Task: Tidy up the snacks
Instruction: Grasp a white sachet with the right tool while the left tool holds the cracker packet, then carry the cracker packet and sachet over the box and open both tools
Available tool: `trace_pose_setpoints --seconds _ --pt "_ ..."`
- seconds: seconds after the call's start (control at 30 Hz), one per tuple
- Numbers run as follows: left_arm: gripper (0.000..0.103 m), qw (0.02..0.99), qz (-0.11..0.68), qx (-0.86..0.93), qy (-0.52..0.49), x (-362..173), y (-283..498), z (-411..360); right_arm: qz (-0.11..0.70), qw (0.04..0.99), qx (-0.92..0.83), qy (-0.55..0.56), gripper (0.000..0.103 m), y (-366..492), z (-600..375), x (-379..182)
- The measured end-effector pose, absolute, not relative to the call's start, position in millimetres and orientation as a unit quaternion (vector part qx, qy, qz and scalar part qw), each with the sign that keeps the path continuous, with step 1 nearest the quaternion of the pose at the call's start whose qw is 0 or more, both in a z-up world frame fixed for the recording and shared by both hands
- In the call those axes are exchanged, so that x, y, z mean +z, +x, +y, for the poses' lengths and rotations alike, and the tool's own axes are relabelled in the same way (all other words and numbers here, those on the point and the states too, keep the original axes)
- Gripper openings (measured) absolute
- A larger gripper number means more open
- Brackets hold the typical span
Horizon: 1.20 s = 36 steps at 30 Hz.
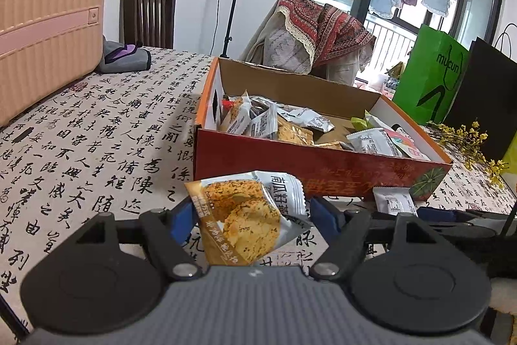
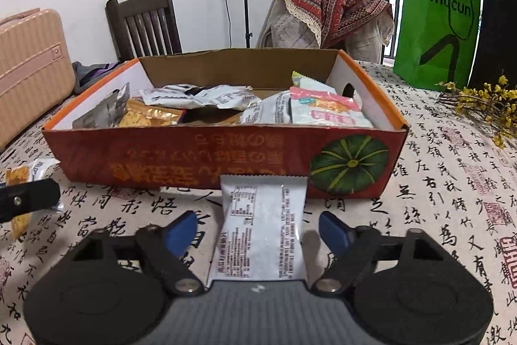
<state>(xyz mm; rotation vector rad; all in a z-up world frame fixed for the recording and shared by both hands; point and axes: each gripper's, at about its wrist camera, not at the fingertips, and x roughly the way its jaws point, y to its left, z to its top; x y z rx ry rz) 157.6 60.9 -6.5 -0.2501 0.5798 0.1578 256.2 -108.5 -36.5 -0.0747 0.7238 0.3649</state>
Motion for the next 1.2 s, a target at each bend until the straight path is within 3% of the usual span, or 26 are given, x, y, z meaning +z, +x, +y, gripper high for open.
trace_pose_setpoints --seconds 0.1,0.2,1.2 --pt "0.076 0.948 0.284 0.078 -0.123 -6.5 157.5 60.6 0.358 0.916 0.175 -0.036 0.053 256.6 -107.1 -38.6" --pt "0.076 0.947 0.285 0.078 -0.123 -6.6 157.8 60.6 0.357 0.916 0.179 -0.039 0.048 254.0 -106.4 -38.2" --pt "0.076 0.958 0.26 0.065 -0.105 16.4 147.9 39.6 0.29 0.936 0.199 0.009 0.046 208.1 -157.6 -2.8"
